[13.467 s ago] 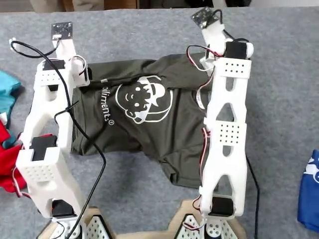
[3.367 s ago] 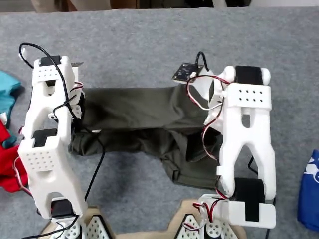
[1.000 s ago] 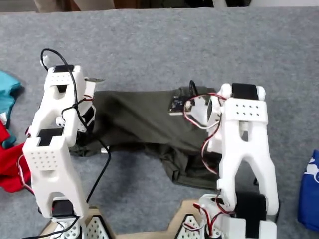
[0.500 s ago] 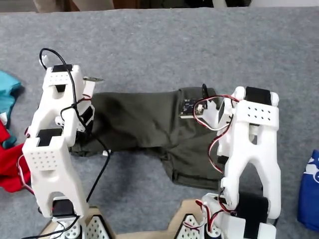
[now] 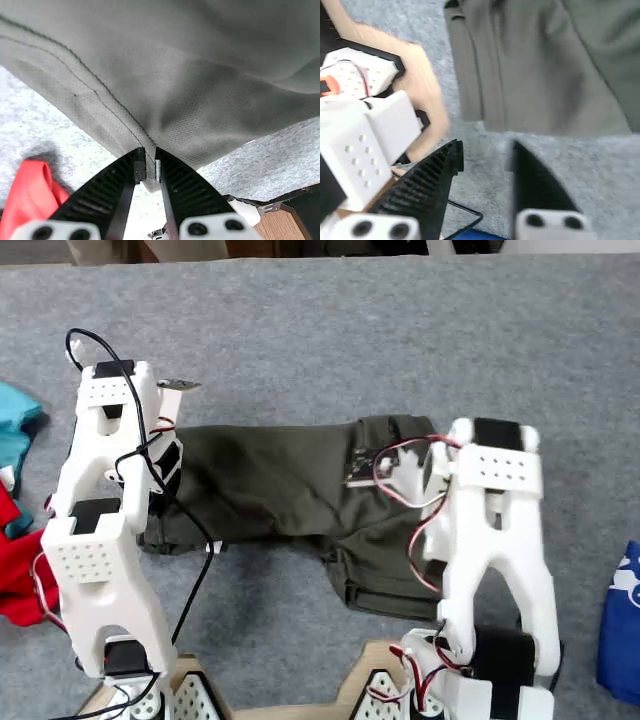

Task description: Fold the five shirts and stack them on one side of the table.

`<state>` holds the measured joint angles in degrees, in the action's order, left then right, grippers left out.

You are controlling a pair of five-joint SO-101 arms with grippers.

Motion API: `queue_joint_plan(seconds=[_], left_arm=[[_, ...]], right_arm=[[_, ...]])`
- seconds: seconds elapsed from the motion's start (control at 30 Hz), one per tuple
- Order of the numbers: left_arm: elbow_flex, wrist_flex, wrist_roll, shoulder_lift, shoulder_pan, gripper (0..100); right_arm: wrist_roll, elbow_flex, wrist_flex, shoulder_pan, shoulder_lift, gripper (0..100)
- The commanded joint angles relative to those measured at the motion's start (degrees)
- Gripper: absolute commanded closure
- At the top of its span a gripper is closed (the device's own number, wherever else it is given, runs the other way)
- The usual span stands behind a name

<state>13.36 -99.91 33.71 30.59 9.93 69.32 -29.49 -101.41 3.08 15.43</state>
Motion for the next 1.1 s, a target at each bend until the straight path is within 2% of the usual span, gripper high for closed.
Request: queue_joint_plan(seconds=[0.0,0.17,0.27,0.5,0.67,0.83,0.97,1.07], left_arm=[[1.14,-0.79,0.26,-3.65,-1.49,95],[-1.23,-0.79,0.62,-4.09,-2.46,95],[1.58,-0.79,-0.35,-4.09,-1.32,95],[16.00,1.32,-13.45,-3.47,-1.76,95],[15.21,4.04,-19.34,-2.24,-5.19,95],[10.02,11.34,-20.22,4.18,-6.15,95],[10.55,12.84,-19.69,9.19,-3.87,95],[13.10,12.57,-15.91,12.44,-1.41,95]], right_arm=[[-0.70,-2.24,-0.70,-1.27,3.03,96.3],[9.32,-5.76,0.70,0.84,8.13,94.7],[8.88,-4.18,8.44,1.36,10.68,94.7],[-5.63,5.23,26.20,-6.55,2.86,97.0],[-15.65,14.11,35.34,-11.65,-9.63,97.5],[-22.68,25.10,42.81,-11.65,-26.42,97.5],[-23.47,35.56,42.90,-9.10,-40.75,97.5],[-23.12,43.47,41.76,-4.79,-50.07,97.5]])
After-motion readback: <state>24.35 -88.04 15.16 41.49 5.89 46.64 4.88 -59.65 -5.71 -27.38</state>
